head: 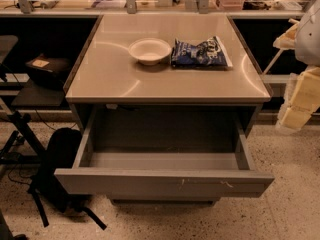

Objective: Close top drawer

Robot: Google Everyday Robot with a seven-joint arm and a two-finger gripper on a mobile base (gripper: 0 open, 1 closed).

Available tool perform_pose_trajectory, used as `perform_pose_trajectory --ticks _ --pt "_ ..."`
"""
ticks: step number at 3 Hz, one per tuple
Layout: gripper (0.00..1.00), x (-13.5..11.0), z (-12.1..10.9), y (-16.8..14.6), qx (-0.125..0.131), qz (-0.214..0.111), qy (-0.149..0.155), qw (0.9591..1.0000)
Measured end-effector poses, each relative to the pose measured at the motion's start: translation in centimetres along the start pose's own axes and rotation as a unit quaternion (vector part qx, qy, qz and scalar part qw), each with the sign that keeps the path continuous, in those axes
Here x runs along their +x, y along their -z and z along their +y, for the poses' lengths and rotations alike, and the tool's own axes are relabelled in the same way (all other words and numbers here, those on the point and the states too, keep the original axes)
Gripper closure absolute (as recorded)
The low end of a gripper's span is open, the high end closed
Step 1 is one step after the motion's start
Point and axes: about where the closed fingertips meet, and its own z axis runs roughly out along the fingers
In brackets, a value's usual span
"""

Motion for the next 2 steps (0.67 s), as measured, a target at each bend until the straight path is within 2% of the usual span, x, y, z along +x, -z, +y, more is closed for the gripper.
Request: perform_pose_trajectory --ticks 1,2 --pt "0.0 0.0 0.4 0.2 0.006 -0.006 0.002 1.0" --pt "0.0 0.6 3.4 -0.2 0.014 -0.042 0.012 0.999"
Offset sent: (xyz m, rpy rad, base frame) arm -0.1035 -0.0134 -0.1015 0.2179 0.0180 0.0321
